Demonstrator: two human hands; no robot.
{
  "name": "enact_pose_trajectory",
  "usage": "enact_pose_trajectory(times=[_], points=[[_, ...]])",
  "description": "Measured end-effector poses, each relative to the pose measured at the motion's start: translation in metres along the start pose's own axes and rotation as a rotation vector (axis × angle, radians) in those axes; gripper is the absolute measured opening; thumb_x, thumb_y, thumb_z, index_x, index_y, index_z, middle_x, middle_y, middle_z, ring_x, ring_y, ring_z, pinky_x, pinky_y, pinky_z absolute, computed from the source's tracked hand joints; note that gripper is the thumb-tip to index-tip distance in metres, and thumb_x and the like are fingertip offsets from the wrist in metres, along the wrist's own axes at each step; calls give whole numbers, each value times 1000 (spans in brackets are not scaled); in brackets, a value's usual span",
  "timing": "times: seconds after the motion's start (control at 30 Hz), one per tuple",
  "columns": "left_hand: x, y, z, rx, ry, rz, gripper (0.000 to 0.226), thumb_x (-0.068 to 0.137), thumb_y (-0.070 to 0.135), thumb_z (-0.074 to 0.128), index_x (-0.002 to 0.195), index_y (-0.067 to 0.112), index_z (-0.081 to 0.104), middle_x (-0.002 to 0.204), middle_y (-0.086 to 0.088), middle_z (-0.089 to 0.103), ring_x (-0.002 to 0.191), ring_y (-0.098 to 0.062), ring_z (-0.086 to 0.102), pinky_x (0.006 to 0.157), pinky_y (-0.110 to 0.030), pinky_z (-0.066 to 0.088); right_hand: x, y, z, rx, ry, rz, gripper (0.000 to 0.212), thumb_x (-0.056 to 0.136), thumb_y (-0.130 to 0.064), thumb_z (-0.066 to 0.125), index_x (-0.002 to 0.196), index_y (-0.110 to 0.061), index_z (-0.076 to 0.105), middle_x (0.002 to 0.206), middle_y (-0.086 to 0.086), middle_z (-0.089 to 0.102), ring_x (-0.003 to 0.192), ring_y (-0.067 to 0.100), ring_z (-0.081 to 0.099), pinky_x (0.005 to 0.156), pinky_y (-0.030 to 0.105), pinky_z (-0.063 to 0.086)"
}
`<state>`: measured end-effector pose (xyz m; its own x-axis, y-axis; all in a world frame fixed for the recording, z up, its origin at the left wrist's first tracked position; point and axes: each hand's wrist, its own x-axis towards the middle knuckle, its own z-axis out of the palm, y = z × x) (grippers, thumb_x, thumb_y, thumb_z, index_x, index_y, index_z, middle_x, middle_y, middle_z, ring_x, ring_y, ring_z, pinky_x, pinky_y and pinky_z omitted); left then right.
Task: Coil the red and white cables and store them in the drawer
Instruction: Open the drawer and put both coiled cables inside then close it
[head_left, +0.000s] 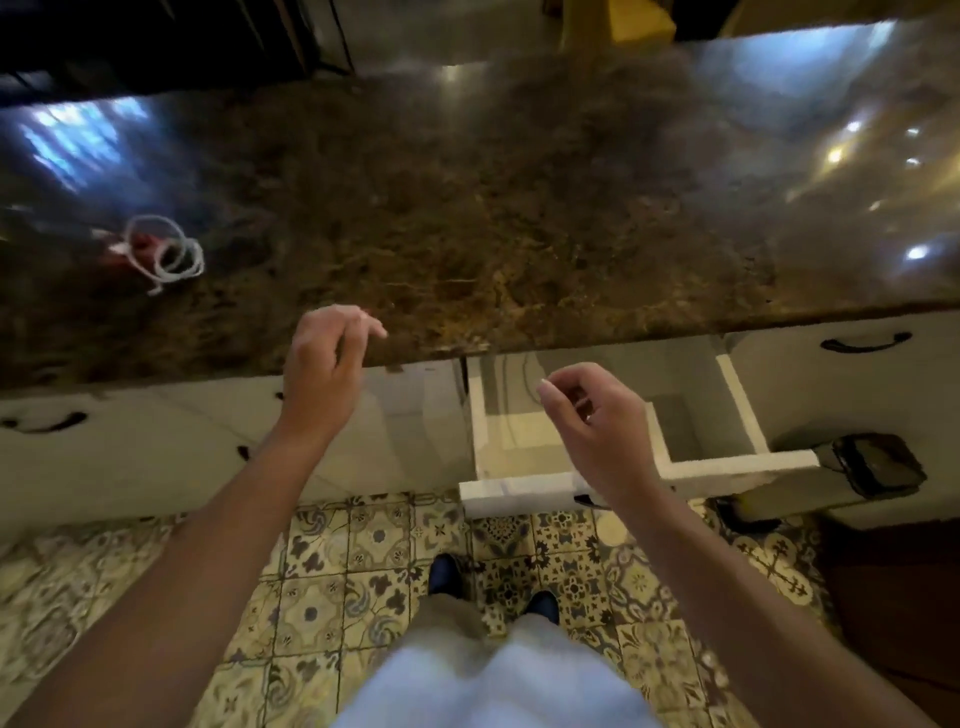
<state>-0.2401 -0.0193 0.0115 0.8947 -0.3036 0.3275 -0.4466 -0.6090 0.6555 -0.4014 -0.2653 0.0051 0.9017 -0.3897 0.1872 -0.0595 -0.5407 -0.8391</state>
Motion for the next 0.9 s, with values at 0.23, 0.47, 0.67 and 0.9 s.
enact_pose_trajectory(times=[0.23, 0.47, 0.67, 0.9], points=[[-3, -63, -87, -32, 206, -335, 46, 114, 36, 34, 81, 11, 54, 67, -4, 48, 59, -16, 44, 58, -27, 34, 49, -53, 81, 24, -186, -85, 10, 101, -27, 65, 94, -23, 71, 89, -9, 67, 79, 7, 63, 66, 22, 53], [34, -153, -141, 79, 225, -327, 16, 109, 22, 51, 122, 13, 55, 84, 12, 55, 72, -7, 56, 63, -22, 44, 108, -103, 187, -29, -243, -107, 10, 100, -29, 66, 95, -22, 71, 91, -10, 68, 81, 3, 63, 69, 18, 49], [75, -223, -167, 76, 195, -412, 29, 108, 34, 51, 126, 16, 65, 111, -4, 62, 89, -20, 65, 80, -42, 58, 171, -145, 267, -99, -337, -61, 32, 101, -44, 60, 124, -23, 68, 111, -8, 68, 96, 5, 64, 85, 27, 57], [119, -253, -169, 68, 123, -490, 42, 111, 42, 41, 103, 14, 71, 95, -3, 68, 83, -19, 67, 77, -41, 58, 235, -183, 346, -211, -409, -31, 60, 101, -59, 52, 146, -19, 57, 141, 1, 61, 109, 11, 61, 98, 34, 53]])
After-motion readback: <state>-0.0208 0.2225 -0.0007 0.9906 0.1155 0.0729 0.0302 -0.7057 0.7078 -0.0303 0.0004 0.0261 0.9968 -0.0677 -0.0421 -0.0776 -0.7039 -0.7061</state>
